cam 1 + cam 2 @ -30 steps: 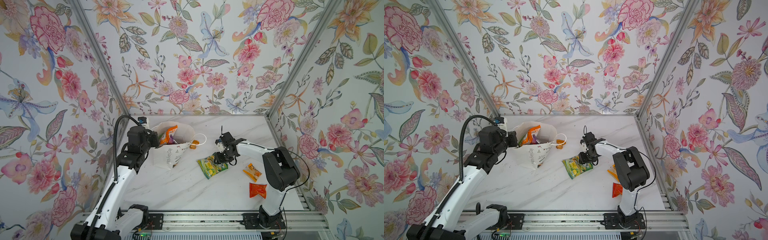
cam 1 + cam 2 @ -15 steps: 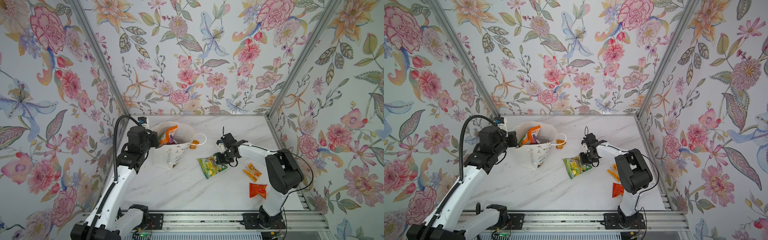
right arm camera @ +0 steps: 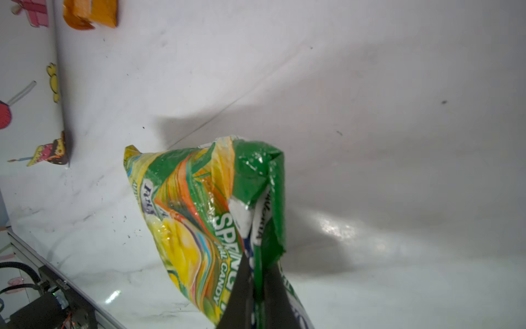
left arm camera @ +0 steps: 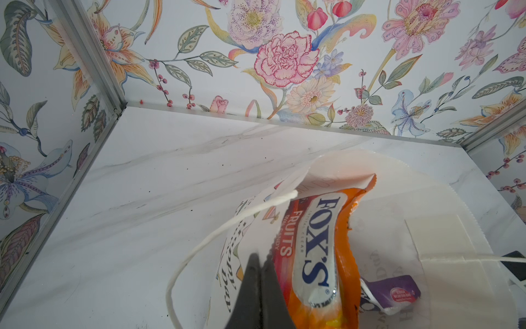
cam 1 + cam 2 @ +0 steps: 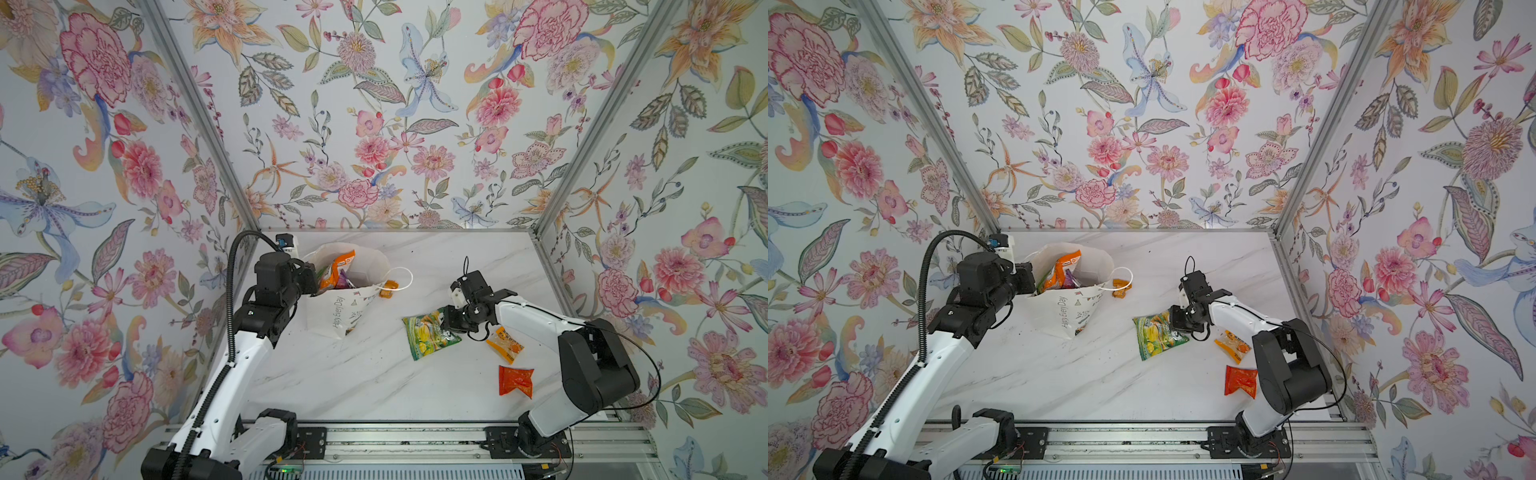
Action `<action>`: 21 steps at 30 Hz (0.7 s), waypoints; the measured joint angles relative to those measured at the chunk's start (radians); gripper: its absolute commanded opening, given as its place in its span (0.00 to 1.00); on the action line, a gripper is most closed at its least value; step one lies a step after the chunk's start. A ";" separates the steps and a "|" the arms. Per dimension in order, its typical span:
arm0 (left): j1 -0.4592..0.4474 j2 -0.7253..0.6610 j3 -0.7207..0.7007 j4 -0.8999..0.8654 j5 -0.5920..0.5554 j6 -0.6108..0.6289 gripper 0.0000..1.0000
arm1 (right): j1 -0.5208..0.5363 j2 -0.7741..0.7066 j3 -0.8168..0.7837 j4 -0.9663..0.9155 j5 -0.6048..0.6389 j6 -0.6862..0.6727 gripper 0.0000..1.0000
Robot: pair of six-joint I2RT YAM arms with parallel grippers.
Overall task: Place the snacks into the paper bag
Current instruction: Pick up the snack at the center of the table.
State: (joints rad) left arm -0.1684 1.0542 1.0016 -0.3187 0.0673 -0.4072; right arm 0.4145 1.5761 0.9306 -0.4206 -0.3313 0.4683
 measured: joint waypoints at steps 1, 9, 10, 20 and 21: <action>0.000 0.000 0.000 0.000 0.000 0.000 0.00 | -0.007 -0.013 -0.013 0.014 -0.009 0.017 0.00; 0.000 0.000 0.000 0.000 0.000 0.000 0.00 | -0.053 -0.134 -0.088 0.113 -0.059 0.166 0.00; 0.000 0.000 0.000 0.000 0.000 0.000 0.00 | -0.053 -0.150 -0.088 0.121 -0.060 0.179 0.00; 0.000 0.000 0.000 0.000 0.000 0.000 0.00 | -0.049 -0.329 -0.089 0.248 -0.052 0.327 0.00; 0.000 0.000 0.000 0.000 0.000 0.000 0.00 | -0.049 -0.339 -0.087 0.251 -0.047 0.333 0.00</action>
State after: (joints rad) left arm -0.1680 1.0542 1.0016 -0.3187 0.0677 -0.4076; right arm 0.3653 1.2373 0.8433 -0.1699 -0.3779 0.8017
